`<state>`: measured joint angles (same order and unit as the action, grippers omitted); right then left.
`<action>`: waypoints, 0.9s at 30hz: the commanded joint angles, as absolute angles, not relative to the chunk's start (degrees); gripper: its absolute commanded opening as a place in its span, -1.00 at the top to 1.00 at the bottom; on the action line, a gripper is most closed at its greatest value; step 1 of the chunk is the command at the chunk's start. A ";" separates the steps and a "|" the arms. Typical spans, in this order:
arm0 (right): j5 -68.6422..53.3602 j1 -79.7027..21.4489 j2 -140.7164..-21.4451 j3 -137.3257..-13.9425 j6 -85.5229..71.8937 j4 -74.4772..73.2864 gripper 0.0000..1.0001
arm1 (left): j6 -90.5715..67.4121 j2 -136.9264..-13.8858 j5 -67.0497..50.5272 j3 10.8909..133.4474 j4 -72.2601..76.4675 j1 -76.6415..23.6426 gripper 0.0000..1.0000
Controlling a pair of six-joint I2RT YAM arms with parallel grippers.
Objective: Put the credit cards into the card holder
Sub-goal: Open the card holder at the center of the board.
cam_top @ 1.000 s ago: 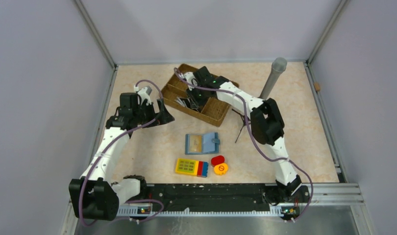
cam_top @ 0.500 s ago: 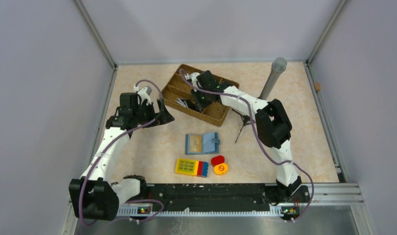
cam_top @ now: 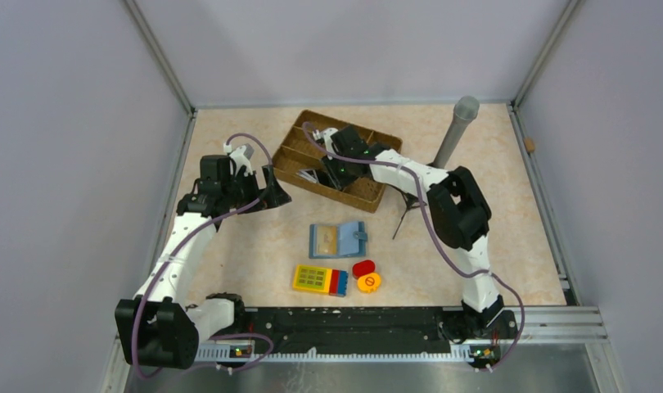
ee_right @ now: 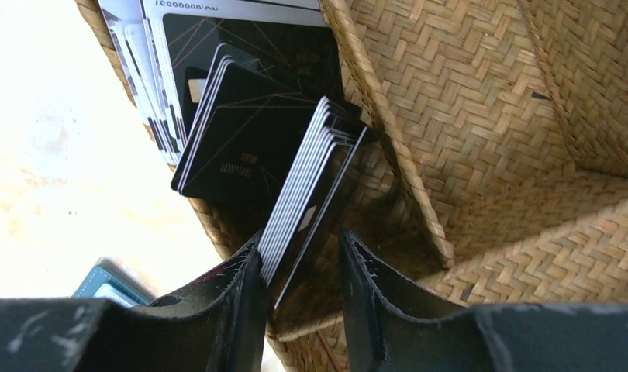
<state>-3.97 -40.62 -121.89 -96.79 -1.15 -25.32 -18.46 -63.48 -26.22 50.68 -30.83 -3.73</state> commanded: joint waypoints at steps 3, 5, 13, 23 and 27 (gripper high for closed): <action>-0.67 -40.96 -115.10 -94.67 -1.93 -24.41 0.27 | -18.37 -62.49 -26.54 50.90 -29.18 -3.34 -0.97; -0.27 -40.96 -114.73 -94.25 -1.85 -24.28 0.27 | -18.37 -62.41 -26.54 50.91 -29.15 -3.34 -0.97; 1.29 -40.96 -114.55 -93.36 -1.23 -25.40 0.30 | -18.37 -62.49 -26.61 50.91 -29.11 -3.34 -0.97; 0.62 -41.75 -115.15 -93.58 -0.74 -27.77 0.34 | -18.46 -62.58 -26.81 50.95 -29.03 -3.34 -0.97; 2.18 -42.40 -115.07 -93.65 -0.73 -28.67 0.37 | -18.54 -62.59 -26.95 50.93 -29.01 -3.34 -0.97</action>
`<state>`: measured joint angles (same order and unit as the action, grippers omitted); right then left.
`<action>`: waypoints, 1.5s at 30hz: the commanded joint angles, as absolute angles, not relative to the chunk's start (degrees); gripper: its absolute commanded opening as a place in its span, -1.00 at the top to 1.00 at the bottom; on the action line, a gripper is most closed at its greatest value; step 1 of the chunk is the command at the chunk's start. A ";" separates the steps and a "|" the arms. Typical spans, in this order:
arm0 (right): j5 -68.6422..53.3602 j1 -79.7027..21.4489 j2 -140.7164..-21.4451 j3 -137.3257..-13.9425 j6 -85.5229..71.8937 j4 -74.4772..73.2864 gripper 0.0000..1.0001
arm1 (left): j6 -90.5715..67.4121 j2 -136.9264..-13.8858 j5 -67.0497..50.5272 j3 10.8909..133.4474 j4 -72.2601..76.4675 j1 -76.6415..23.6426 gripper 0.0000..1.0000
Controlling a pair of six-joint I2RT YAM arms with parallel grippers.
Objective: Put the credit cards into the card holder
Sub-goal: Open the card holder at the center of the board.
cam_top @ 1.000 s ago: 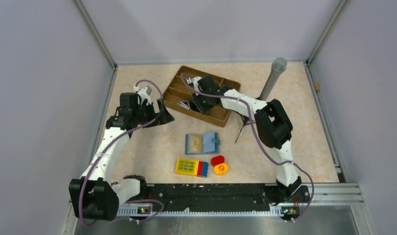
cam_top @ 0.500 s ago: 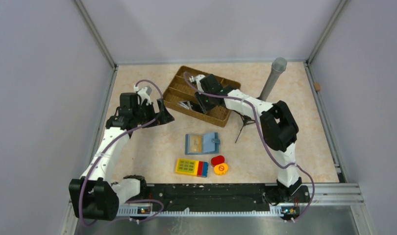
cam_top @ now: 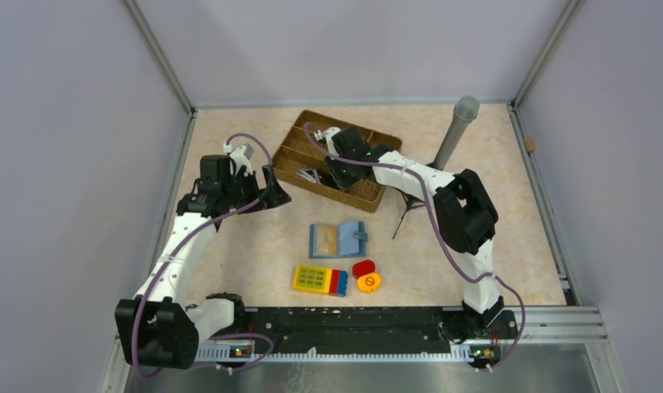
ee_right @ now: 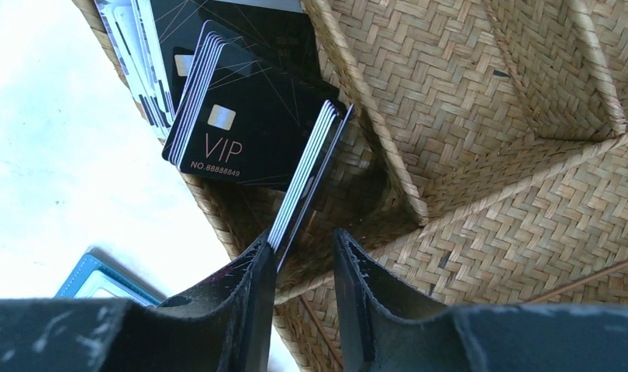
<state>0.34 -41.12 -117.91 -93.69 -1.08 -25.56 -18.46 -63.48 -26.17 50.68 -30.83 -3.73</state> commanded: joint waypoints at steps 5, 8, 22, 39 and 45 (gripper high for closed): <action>3.27 -42.45 -115.70 -94.11 -1.21 -30.03 0.41 | -18.54 -62.43 -27.11 50.83 -29.01 -3.34 -0.97; 4.29 -42.75 -116.14 -94.65 -1.37 -31.04 0.43 | -18.63 -62.49 -27.11 50.81 -28.92 -3.34 -0.98; 8.97 -44.29 -117.77 -96.42 -1.07 -33.85 0.72 | -18.61 -62.31 -27.07 50.81 -28.92 -3.34 -0.97; 17.74 -44.30 -105.42 -88.33 -5.71 -21.65 1.00 | -18.13 -60.07 -26.96 50.50 -28.21 -3.39 -0.98; 13.14 -44.34 -98.18 -83.67 -5.73 -15.83 1.00 | -17.40 -57.80 -30.12 49.55 -25.84 -3.59 -0.96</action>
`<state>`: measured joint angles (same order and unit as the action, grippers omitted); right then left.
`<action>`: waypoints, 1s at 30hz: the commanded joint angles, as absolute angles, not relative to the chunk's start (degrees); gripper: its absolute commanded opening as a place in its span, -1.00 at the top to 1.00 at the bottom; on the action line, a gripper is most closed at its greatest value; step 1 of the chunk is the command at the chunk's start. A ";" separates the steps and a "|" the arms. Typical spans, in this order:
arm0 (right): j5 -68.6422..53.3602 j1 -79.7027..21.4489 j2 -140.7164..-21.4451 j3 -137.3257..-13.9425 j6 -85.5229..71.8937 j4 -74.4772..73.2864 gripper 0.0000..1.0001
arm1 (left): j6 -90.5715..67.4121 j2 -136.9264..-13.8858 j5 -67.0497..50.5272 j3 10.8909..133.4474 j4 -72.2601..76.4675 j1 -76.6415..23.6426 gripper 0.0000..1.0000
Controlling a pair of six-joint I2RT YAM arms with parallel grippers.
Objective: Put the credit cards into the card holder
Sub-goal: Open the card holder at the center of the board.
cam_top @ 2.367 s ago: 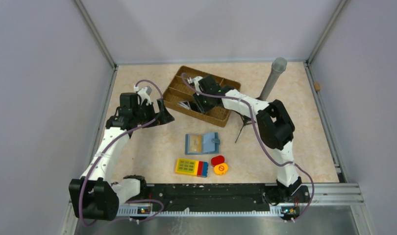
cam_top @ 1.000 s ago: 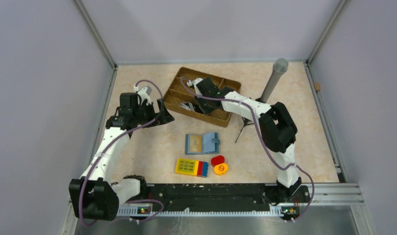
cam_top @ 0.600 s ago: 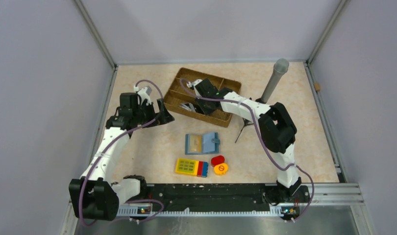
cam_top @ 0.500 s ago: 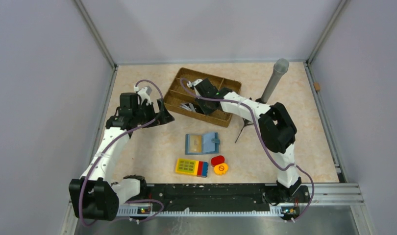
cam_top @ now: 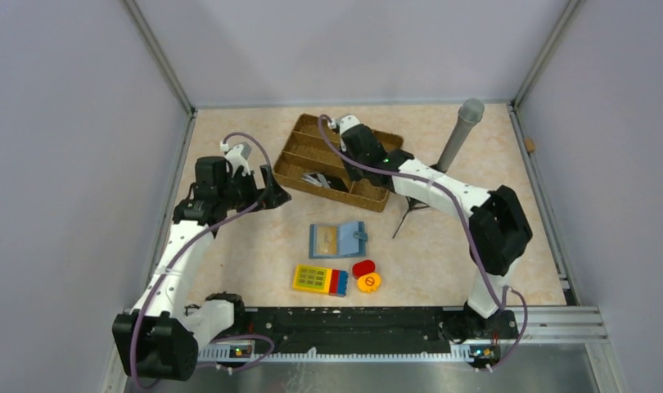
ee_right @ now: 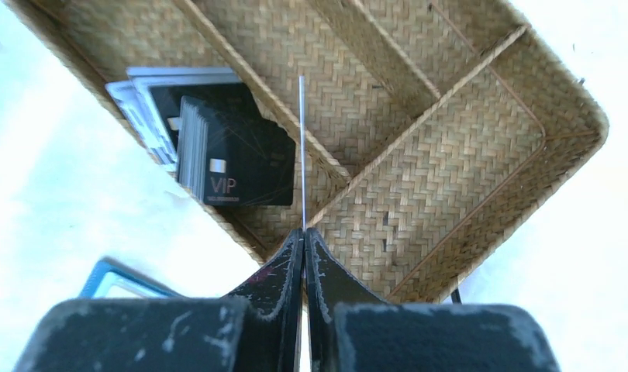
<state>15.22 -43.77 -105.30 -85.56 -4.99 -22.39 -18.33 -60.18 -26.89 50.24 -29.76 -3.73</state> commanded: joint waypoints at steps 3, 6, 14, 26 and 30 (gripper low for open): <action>8.10 -44.25 -94.55 -81.93 -6.32 -15.30 1.00 | -16.86 -56.06 -33.82 48.62 -23.82 -4.24 -0.95; 5.49 -44.30 -89.02 -76.85 -10.00 -13.68 1.00 | -20.14 -53.70 -39.96 46.69 -18.97 -5.13 -0.95; -11.44 -44.30 -67.90 -55.93 -23.50 8.01 1.00 | -37.98 -45.98 -43.65 36.95 10.86 -15.60 -0.97; -25.65 -44.39 -56.52 -42.89 -35.96 26.69 1.00 | -52.29 -47.33 -40.00 32.85 35.77 -25.75 -0.78; -27.73 -44.39 -55.92 -42.00 -37.15 28.24 1.00 | -53.00 -48.36 -39.39 33.51 36.17 -26.39 -0.37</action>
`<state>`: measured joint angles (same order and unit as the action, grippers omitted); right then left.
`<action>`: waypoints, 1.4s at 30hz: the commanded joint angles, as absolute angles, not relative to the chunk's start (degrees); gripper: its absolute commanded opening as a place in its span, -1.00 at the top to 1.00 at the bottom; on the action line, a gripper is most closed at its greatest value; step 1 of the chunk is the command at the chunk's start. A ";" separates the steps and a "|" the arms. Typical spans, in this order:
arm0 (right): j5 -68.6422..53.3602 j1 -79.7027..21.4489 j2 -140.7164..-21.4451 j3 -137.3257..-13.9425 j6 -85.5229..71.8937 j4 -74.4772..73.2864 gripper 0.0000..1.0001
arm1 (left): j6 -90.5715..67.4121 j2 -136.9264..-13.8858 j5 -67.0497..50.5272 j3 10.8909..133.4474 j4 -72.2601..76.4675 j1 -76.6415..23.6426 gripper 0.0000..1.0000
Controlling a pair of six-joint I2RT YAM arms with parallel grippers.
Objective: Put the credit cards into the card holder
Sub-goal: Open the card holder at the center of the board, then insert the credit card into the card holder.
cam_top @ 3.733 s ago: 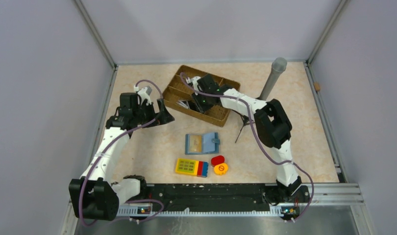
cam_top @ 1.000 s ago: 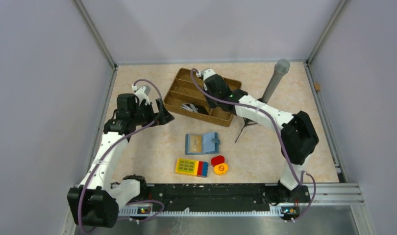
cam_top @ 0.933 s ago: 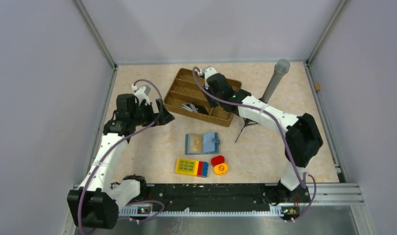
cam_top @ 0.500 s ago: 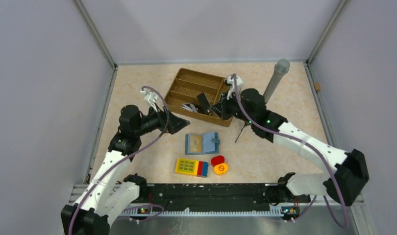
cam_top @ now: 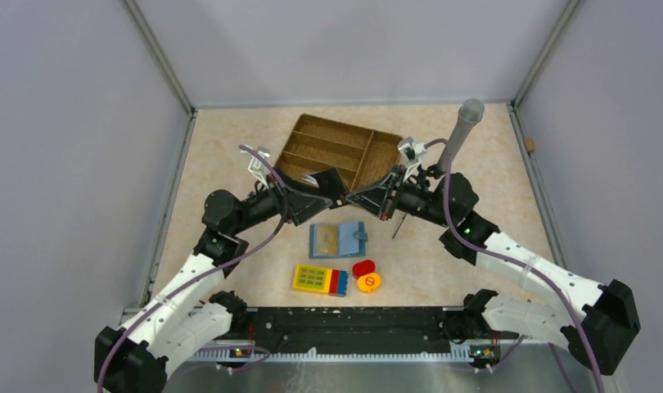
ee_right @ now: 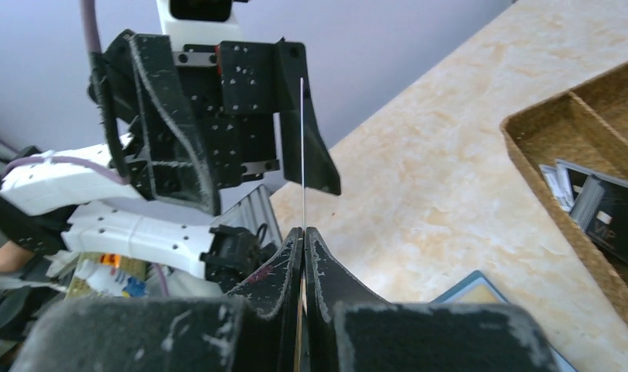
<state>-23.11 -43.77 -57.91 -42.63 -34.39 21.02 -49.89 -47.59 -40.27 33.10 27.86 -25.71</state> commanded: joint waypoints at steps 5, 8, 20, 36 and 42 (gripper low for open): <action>-27.67 -44.38 -55.99 -40.98 -37.83 28.69 1.00 | -55.13 -50.05 -39.75 33.08 38.53 -27.18 0.22; -25.41 -44.38 -56.08 -41.06 -36.10 24.93 1.00 | -55.02 -49.38 -37.99 32.43 37.33 -27.24 0.81; 2.64 -45.81 -57.12 -39.59 -34.82 -6.50 -0.36 | -33.52 -51.49 -24.87 39.85 -12.11 -25.98 1.00; -7.99 -47.03 -71.74 -30.50 -46.27 12.01 0.10 | -25.67 -75.75 -40.17 45.54 -20.16 -23.03 1.00; -8.13 -47.99 -74.48 -30.62 -47.24 15.08 0.16 | -26.14 -78.70 -41.19 44.34 -19.20 -23.03 1.00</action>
